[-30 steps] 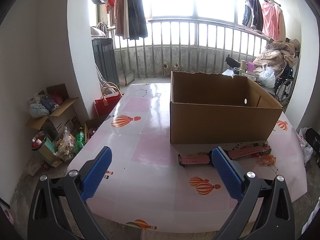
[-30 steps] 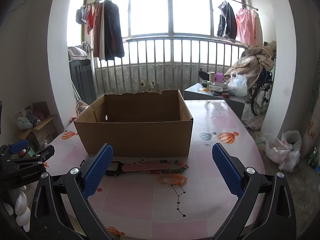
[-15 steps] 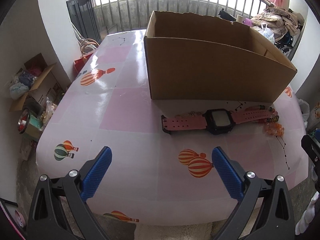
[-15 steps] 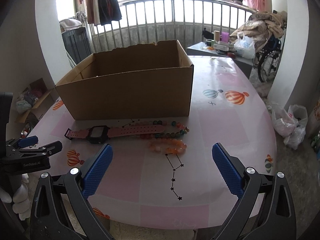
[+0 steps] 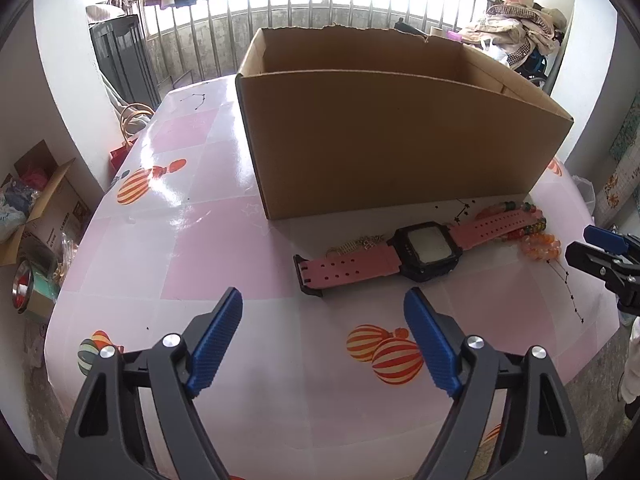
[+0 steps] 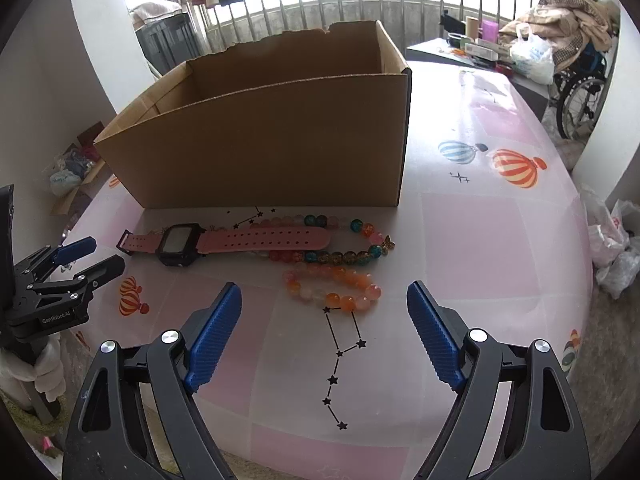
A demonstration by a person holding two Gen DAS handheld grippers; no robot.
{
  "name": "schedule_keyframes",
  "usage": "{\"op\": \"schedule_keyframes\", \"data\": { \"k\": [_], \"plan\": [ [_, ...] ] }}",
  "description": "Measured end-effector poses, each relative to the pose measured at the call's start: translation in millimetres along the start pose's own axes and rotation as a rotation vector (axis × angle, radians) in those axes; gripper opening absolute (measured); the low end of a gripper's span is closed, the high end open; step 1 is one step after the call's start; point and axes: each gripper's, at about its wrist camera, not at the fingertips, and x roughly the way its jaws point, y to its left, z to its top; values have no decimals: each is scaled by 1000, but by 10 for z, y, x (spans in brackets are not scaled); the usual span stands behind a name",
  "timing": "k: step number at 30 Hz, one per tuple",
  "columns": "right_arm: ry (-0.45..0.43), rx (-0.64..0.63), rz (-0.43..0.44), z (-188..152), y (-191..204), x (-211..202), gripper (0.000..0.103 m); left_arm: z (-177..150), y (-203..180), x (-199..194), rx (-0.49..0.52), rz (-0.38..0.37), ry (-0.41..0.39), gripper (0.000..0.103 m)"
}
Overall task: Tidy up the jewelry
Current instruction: 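Lower the right gripper onto the pink watch strap beside the watch face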
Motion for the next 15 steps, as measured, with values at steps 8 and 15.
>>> {"op": "schedule_keyframes", "data": {
  "k": [8, 15],
  "plan": [
    [25, -38, -3, 65, -14, 137, 65, 107, 35, 110, 14, -21, -13, 62],
    [-6, -47, 25, 163, 16, 130, 59, 206, 114, 265, -26, -66, 8, 45]
  ]
}}
